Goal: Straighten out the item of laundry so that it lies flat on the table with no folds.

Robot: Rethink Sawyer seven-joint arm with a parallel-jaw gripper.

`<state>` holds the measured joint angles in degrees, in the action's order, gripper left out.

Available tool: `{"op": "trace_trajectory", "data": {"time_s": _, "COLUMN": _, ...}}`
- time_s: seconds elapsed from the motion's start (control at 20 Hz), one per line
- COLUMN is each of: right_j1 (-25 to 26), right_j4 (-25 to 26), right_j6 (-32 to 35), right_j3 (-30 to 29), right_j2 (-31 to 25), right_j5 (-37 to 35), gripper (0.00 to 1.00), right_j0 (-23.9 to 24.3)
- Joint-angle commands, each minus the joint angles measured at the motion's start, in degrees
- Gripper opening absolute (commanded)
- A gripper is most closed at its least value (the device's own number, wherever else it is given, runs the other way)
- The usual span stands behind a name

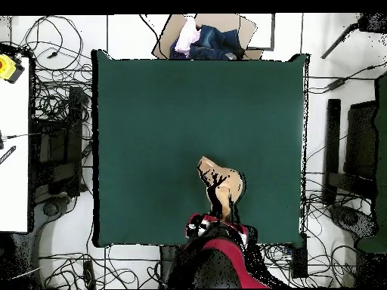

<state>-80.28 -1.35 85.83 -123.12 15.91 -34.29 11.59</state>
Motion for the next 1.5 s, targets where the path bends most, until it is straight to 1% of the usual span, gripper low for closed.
{"op": "trace_trajectory", "data": {"time_s": 0.05, "right_j1": -3.21, "right_j4": 0.88, "right_j6": -16.98, "right_j3": -10.68, "right_j2": -4.41, "right_j5": 3.06, "gripper": 0.00, "right_j0": 5.18}}
{"op": "trace_trajectory", "data": {"time_s": 0.25, "right_j1": -3.41, "right_j4": -0.06, "right_j6": -21.13, "right_j3": -11.34, "right_j2": -6.79, "right_j5": 3.27, "gripper": 0.00, "right_j0": 9.20}}
{"op": "trace_trajectory", "data": {"time_s": 0.55, "right_j1": -2.28, "right_j4": -1.20, "right_j6": -25.26, "right_j3": -12.58, "right_j2": -11.55, "right_j5": 6.45, "gripper": 0.00, "right_j0": 15.09}}
{"op": "trace_trajectory", "data": {"time_s": 0.8, "right_j1": -2.02, "right_j4": -1.00, "right_j6": -26.44, "right_j3": -12.77, "right_j2": -14.36, "right_j5": 7.23, "gripper": 0.00, "right_j0": 18.27}}
{"op": "trace_trajectory", "data": {"time_s": 1.05, "right_j1": -1.06, "right_j4": -1.36, "right_j6": -29.26, "right_j3": -13.62, "right_j2": -17.87, "right_j5": 9.13, "gripper": 0.00, "right_j0": 23.05}}
{"op": "trace_trajectory", "data": {"time_s": 1.35, "right_j1": -0.31, "right_j4": -0.62, "right_j6": -27.96, "right_j3": -14.97, "right_j2": -21.92, "right_j5": 11.34, "gripper": 0.00, "right_j0": 26.56}}
{"op": "trace_trajectory", "data": {"time_s": 1.5, "right_j1": 0.24, "right_j4": 1.00, "right_j6": -25.02, "right_j3": -15.60, "right_j2": -23.29, "right_j5": 13.28, "gripper": 0.00, "right_j0": 27.16}}
